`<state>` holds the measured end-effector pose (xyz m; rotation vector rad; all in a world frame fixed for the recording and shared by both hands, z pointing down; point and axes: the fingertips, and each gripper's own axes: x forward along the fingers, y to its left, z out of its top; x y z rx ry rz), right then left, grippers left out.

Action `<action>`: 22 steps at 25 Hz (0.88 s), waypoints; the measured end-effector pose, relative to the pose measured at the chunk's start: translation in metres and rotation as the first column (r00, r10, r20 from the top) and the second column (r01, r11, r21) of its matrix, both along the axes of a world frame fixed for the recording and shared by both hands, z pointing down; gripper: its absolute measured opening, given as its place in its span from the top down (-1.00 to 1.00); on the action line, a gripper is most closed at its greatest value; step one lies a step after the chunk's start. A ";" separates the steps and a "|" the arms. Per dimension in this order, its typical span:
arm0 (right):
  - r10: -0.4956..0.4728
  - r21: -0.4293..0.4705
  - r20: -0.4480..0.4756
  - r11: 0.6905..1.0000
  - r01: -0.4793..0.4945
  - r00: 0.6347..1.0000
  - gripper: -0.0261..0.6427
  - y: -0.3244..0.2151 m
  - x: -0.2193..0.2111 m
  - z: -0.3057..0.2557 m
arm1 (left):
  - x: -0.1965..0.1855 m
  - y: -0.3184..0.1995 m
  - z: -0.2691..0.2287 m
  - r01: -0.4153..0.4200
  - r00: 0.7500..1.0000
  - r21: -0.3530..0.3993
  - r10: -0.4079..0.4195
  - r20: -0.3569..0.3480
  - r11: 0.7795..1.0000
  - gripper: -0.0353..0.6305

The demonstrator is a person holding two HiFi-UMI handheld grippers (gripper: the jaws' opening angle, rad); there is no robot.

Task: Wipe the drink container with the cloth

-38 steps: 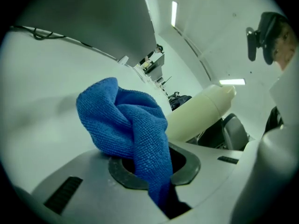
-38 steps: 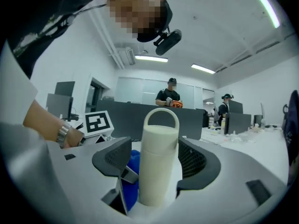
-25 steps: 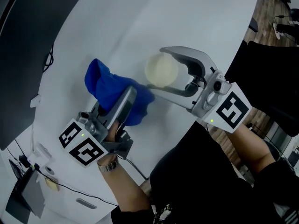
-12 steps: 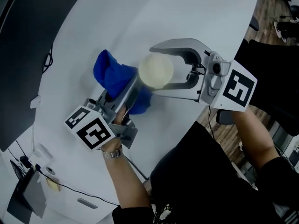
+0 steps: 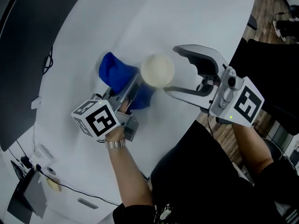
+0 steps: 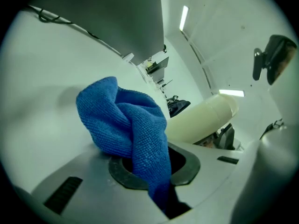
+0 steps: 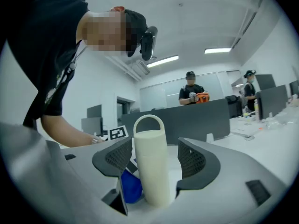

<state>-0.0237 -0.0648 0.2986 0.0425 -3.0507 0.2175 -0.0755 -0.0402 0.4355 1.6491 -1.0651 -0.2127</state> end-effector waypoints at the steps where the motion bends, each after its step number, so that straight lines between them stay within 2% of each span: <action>1: 0.070 0.023 0.002 0.997 -0.070 0.998 0.10 -0.001 0.011 -0.005 | 0.005 -0.002 -0.003 -0.004 1.000 0.005 0.004 0.009 1.000 0.77; 3: 0.161 0.089 -0.001 0.983 -0.161 0.987 0.10 0.007 0.016 -0.009 | 0.009 -0.004 -0.006 -0.007 0.999 0.012 0.006 0.038 1.000 0.77; 5: 0.207 0.125 -0.001 0.971 -0.205 0.978 0.10 0.017 0.004 -0.007 | 0.008 -0.003 -0.006 0.004 0.998 0.010 -0.004 0.069 1.000 0.77; 7: 0.291 0.129 0.001 0.949 -0.289 0.957 0.10 0.014 -0.007 -0.005 | 0.009 -0.004 -0.005 0.015 0.996 0.008 -0.015 0.088 1.000 0.77; 10: 0.420 0.141 0.017 0.897 -0.418 0.907 0.10 0.000 -0.018 -0.009 | 0.009 -0.005 -0.004 0.022 0.993 0.001 -0.022 0.113 1.000 0.77; 12: 0.420 0.137 0.023 0.897 -0.419 0.907 0.10 0.000 -0.022 -0.008 | 0.009 -0.004 -0.003 0.025 0.992 -0.008 -0.024 0.127 1.000 0.77; 14: 0.321 0.121 -0.012 0.941 -0.317 0.947 0.10 0.006 -0.022 0.001 | 0.012 0.002 -0.005 0.015 0.994 -0.013 -0.014 0.110 1.000 0.77; 16: 0.162 0.066 -0.061 0.985 -0.158 0.985 0.10 0.008 -0.018 0.011 | 0.012 0.009 -0.019 0.023 0.998 0.014 -0.024 0.052 1.000 0.77; 17: 0.074 0.035 -0.068 0.997 -0.072 0.995 0.10 0.006 -0.016 0.012 | 0.009 0.012 -0.033 0.042 0.999 0.043 -0.043 0.011 0.998 0.77; 19: -0.119 0.021 -0.047 0.993 0.120 0.992 0.10 0.005 -0.014 0.008 | 0.005 0.013 -0.070 0.091 0.994 0.123 -0.082 -0.075 0.988 0.77; 21: -0.282 0.043 -0.035 0.958 0.283 0.959 0.10 0.008 -0.016 0.002 | 0.003 0.007 -0.105 0.111 0.988 0.198 -0.087 -0.126 0.974 0.77; 22: -0.333 0.045 -0.035 0.941 0.334 0.942 0.10 0.010 -0.018 0.001 | 0.004 0.003 -0.117 0.103 0.989 0.222 -0.075 -0.129 0.970 0.77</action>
